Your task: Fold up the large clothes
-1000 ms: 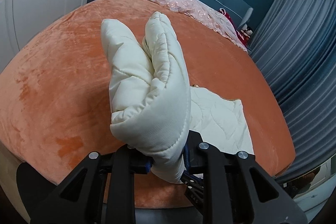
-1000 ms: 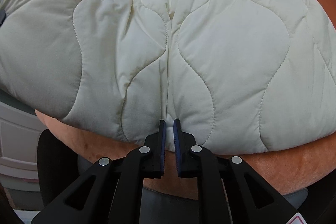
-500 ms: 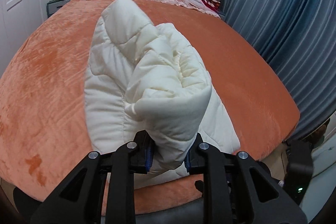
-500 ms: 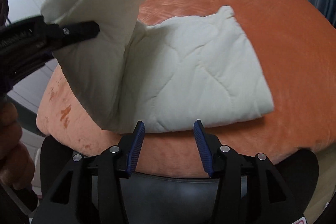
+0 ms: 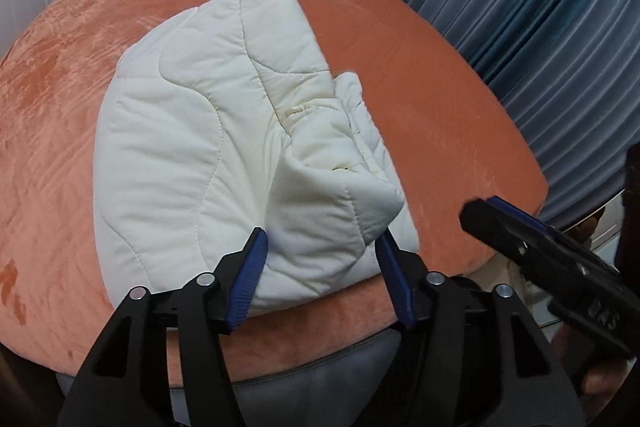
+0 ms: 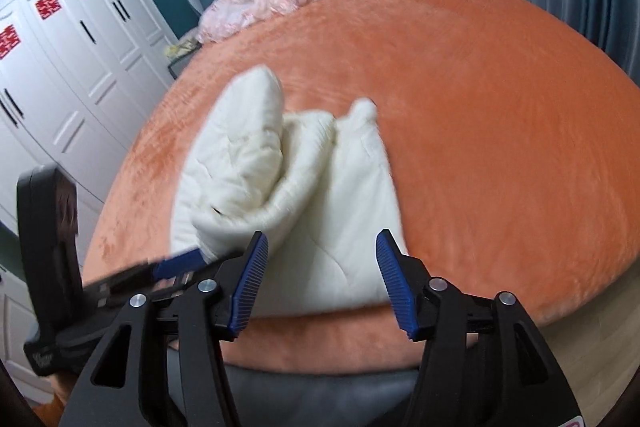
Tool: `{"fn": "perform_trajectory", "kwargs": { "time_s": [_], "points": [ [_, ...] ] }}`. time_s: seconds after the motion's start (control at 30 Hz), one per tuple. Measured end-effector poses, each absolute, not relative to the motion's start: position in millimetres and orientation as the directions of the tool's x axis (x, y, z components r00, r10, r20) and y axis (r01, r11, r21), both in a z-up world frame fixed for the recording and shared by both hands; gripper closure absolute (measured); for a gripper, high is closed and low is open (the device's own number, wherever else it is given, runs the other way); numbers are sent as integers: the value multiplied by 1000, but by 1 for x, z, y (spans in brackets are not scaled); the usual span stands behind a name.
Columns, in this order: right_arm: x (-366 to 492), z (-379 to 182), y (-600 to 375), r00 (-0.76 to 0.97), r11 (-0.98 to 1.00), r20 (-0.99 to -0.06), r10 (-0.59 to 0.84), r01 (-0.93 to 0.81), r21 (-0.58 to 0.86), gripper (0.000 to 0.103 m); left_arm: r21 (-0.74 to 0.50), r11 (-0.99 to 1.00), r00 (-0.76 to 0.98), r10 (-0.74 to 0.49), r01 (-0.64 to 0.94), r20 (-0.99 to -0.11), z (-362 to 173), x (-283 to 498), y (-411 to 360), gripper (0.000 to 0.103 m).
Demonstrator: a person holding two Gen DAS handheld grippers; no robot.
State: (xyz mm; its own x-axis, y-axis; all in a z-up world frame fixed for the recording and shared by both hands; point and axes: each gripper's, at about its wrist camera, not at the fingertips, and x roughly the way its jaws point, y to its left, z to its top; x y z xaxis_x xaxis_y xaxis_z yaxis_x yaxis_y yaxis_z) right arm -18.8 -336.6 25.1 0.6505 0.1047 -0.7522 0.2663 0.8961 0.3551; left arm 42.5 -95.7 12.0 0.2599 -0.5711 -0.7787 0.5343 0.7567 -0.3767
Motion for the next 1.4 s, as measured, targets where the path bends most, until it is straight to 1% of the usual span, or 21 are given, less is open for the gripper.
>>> {"fn": "perform_trajectory", "kwargs": {
  "time_s": [0.1, 0.2, 0.23, 0.33, 0.47, 0.5, 0.53, 0.57, 0.63, 0.7, 0.8, 0.9, 0.97, 1.1, 1.3, 1.4],
  "points": [
    [10, 45, -340, 682, 886, -715, 152, 227, 404, 39, -417, 768, 306, -597, 486, -742, 33, 38, -66, 37],
    [54, 59, -337, 676, 874, -711, 194, 211, 438, 31, -412, 813, 394, -566, 411, -725, 51, 44, -34, 37],
    [69, 61, -336, 666, 871, -718, 202, 213, 442, 31, -402, 833, 418, -543, 380, -729, 53, 48, -23, 37],
    [117, 53, -331, 589, 862, -771, 241, 236, 450, 31, -380, 882, 463, -470, 279, -752, 57, 67, 5, 37],
    [153, 22, -318, 456, 876, -855, 247, 273, 398, 32, -374, 902, 484, -432, 217, -761, 59, 81, 32, 37],
    [155, 13, -315, 431, 876, -865, 259, 272, 398, 37, -370, 904, 488, -427, 213, -761, 61, 84, 31, 37],
    [155, 5, -314, 413, 871, -864, 288, 262, 416, 61, -370, 905, 489, -426, 212, -761, 62, 87, 34, 37],
    [153, 0, -315, 404, 862, -858, 317, 255, 438, 76, -370, 903, 487, -428, 217, -761, 62, 89, 34, 37],
    [145, 0, -321, 440, 841, -828, 348, 243, 483, 90, -366, 902, 484, -432, 230, -761, 63, 91, 31, 37],
    [126, 14, -329, 493, 841, -798, 347, 213, 498, 94, -359, 899, 481, -439, 252, -759, 63, 93, 20, 37],
    [91, 38, -345, 569, 870, -777, 270, 201, 450, 96, -353, 888, 471, -456, 295, -755, 65, 91, -2, 37],
    [56, 45, -367, 601, 886, -779, 179, 246, 394, 96, -335, 879, 455, -466, 340, -759, 63, 88, -30, 37],
    [39, 36, -381, 593, 884, -794, 132, 293, 365, 96, -320, 871, 435, -468, 372, -769, 57, 85, -51, 37],
    [22, 2, -409, 565, 837, -813, 143, 370, 404, 96, -258, 869, 404, -435, 423, -805, 40, 75, -91, 37],
    [30, -34, -413, 537, 833, -834, 127, 398, 383, 95, -179, 876, 361, -361, 449, -860, 9, 68, -129, 37],
    [36, -46, -408, 520, 841, -847, 111, 405, 359, 94, -120, 886, 378, -309, 448, -872, -2, 67, -136, 37]
  ]
}}
